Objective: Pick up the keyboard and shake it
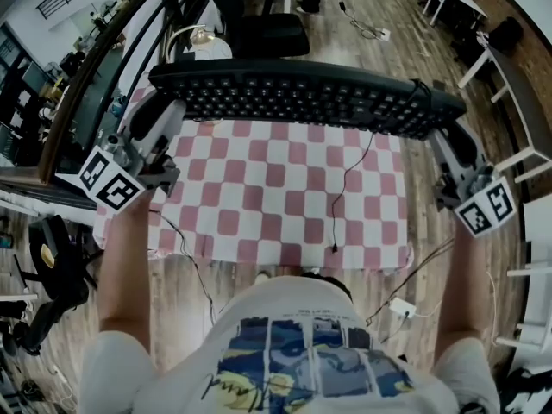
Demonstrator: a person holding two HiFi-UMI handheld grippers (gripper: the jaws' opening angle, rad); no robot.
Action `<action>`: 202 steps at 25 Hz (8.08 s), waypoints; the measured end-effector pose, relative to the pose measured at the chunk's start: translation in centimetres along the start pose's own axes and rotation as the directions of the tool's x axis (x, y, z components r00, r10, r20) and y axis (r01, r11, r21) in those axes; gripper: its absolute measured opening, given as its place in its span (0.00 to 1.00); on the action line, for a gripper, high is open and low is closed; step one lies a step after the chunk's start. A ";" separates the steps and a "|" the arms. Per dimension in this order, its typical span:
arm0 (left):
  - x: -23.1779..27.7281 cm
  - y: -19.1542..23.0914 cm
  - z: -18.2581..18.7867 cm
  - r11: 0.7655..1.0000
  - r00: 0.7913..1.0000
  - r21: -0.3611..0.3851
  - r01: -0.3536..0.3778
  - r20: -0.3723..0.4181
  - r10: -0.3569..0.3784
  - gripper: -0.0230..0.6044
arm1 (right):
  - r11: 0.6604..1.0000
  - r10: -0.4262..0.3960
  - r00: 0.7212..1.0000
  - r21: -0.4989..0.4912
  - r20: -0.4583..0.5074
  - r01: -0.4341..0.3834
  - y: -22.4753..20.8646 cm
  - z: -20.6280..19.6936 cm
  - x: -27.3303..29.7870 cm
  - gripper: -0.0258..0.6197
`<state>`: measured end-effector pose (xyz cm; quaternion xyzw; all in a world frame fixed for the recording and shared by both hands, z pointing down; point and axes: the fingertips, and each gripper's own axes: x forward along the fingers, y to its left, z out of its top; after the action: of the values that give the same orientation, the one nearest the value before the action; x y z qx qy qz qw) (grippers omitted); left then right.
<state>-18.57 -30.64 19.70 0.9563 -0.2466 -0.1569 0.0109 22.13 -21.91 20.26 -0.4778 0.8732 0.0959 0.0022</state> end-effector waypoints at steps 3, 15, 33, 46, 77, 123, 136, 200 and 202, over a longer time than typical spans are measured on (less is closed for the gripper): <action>-0.2 -0.8 -0.7 1.000 1.000 0.005 0.006 0.000 -0.006 0.26 | 1.000 -0.006 1.000 -0.007 0.001 0.006 0.1 -0.3 -0.9 0.27; -0.4 -0.8 -1.7 0.999 1.000 -0.032 0.001 -0.029 -0.002 0.26 | 0.999 -0.023 0.999 0.044 -0.028 0.025 0.3 -0.8 -1.2 0.27; -1.4 0.1 -5.8 0.975 0.980 -0.208 -0.074 -0.196 0.032 0.26 | 0.970 -0.009 0.976 0.233 -0.218 0.061 1.1 -4.8 -1.4 0.27; -2.0 0.0 -15.8 0.933 0.944 -0.314 -0.172 -0.325 0.065 0.26 | 0.934 0.047 0.944 0.351 -0.327 0.075 0.0 -14.8 -3.2 0.27; -3.4 3.6 -38.0 0.750 0.768 -0.480 -0.455 -0.638 0.058 0.26 | 0.782 0.223 0.786 0.587 -0.577 0.209 -1.8 -38.4 -4.1 0.28; -3.9 5.6 -47.4 0.661 0.406 -0.150 -0.735 -0.878 0.253 0.26 | 0.761 0.310 0.635 0.585 -0.708 0.280 -1.9 -47.6 -4.5 0.33; -1.7 -0.4 -42.1 0.797 0.523 -0.145 -0.586 -0.819 0.236 0.17 | 0.813 0.204 0.701 0.517 -0.683 0.268 0.9 -41.8 -7.6 0.12; -19.0 -21.1 -24.5 0.938 0.754 -0.337 -0.082 -0.637 -0.163 0.04 | 0.882 0.034 0.844 0.413 -0.536 0.226 32.0 -20.4 -11.7 0.04; -19.1 -21.2 -24.4 0.939 0.753 -0.334 -0.079 -0.638 -0.163 0.04 | 0.881 0.031 0.844 0.414 -0.536 0.231 32.0 -20.4 -11.9 0.04</action>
<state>-16.99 -4.37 46.48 0.9387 -0.1742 0.1483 0.2580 3.61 1.35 46.70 -0.5170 0.8100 -0.2502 -0.1184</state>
